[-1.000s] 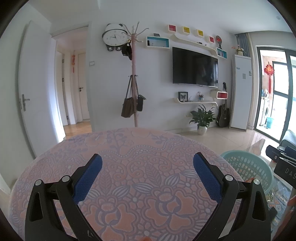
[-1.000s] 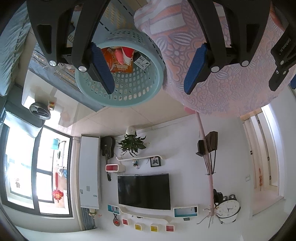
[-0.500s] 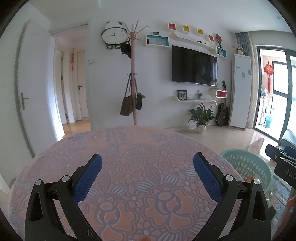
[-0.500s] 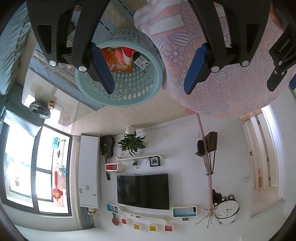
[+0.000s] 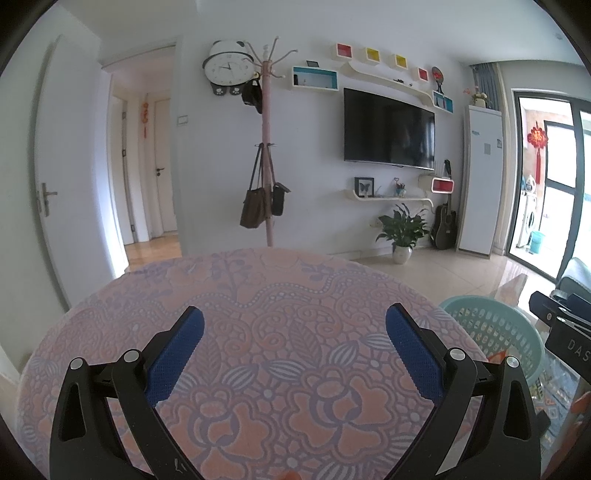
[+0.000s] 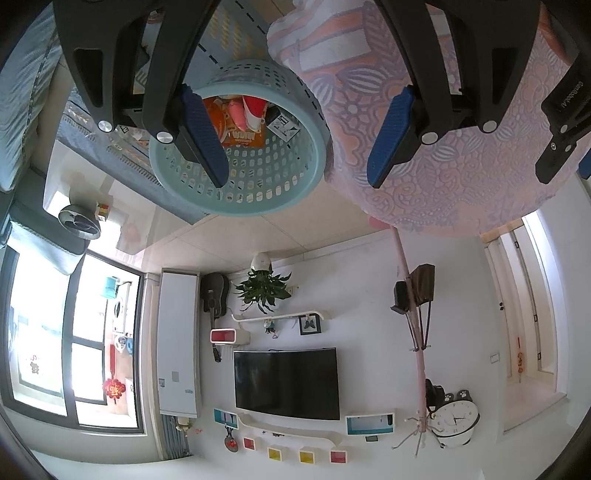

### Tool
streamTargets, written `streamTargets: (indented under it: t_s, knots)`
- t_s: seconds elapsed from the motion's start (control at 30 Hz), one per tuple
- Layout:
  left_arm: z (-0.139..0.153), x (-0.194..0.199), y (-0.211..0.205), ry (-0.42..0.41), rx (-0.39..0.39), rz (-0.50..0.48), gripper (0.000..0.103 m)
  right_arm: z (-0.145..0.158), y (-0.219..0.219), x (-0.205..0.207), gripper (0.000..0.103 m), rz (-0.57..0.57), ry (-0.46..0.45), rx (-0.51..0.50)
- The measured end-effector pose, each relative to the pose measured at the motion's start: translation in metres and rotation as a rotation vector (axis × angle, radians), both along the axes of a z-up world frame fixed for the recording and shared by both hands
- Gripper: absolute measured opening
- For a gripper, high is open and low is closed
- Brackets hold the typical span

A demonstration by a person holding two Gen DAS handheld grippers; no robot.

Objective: Collect trash

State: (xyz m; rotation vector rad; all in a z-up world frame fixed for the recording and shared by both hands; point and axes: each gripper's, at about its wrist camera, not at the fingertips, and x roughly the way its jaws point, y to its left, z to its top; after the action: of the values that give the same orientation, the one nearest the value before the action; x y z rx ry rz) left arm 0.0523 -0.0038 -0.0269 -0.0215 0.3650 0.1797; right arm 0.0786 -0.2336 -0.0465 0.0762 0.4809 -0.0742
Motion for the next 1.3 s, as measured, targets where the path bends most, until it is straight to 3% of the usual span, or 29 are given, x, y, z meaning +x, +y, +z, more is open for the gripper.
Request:
streamTargets:
  t_s: [0.57, 0.73, 1.03, 1.3]
  knots:
    - [-0.002, -0.001, 0.0, 0.003, -0.001, 0.002, 0.096, -0.002, -0.001, 0.0, 0.073, -0.001, 0.006, -0.001]
    - [-0.003, -0.002, 0.0, 0.008, 0.0, 0.011, 0.096, 0.01, -0.001, -0.007, 0.073, 0.002, -0.021, -0.006]
    - [0.036, -0.024, -0.011, 0.0, 0.056, 0.035, 0.096, 0.025, 0.006, -0.021, 0.076, 0.007, -0.051, -0.012]
    - [0.046, -0.045, -0.008, -0.001, 0.016, 0.009, 0.096, 0.033, 0.014, -0.034, 0.076, 0.026, -0.061, -0.026]
